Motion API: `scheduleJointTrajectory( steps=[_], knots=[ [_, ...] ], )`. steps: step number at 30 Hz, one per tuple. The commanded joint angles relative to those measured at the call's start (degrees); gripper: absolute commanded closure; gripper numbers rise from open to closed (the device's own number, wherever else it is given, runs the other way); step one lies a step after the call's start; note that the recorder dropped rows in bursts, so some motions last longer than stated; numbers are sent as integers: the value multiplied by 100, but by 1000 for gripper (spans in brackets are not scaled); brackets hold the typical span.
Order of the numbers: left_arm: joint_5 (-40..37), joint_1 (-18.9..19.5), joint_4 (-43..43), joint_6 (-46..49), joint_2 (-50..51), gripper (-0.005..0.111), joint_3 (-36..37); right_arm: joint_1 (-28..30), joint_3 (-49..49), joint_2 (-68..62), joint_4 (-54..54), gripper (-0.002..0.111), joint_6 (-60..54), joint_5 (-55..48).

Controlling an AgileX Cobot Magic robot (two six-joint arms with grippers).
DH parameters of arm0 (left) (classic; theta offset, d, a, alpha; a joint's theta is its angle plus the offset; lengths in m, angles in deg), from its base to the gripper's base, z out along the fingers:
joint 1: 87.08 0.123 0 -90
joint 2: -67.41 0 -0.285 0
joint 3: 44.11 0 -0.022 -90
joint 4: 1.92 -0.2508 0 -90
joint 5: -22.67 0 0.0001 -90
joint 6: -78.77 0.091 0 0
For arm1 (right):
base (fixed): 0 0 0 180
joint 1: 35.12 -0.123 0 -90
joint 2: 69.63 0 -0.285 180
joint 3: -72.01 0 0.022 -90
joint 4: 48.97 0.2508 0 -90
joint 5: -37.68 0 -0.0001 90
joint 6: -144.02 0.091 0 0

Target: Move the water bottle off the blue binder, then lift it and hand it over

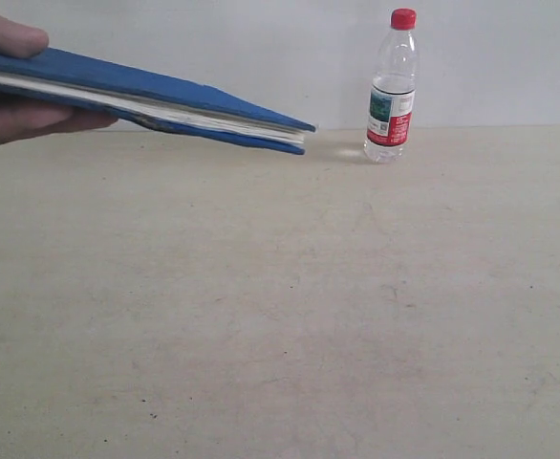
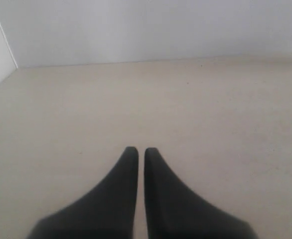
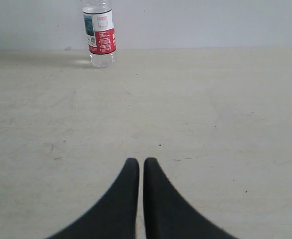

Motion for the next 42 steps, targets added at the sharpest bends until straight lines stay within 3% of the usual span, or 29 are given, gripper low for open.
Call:
scheduleJointTrajectory(
  steps=[1,6,42],
  knots=[
    [-134,7,201,-290,-16,102,20,-3,-7,25,-12,107,-4,43],
    [-134,7,310,-881,-16,102,20,-3,-7,25,-12,107,-4,43],
    [-158,7,323,-769,-16,102,20,-3,-7,25,-12,107,-4,43]
  ],
)
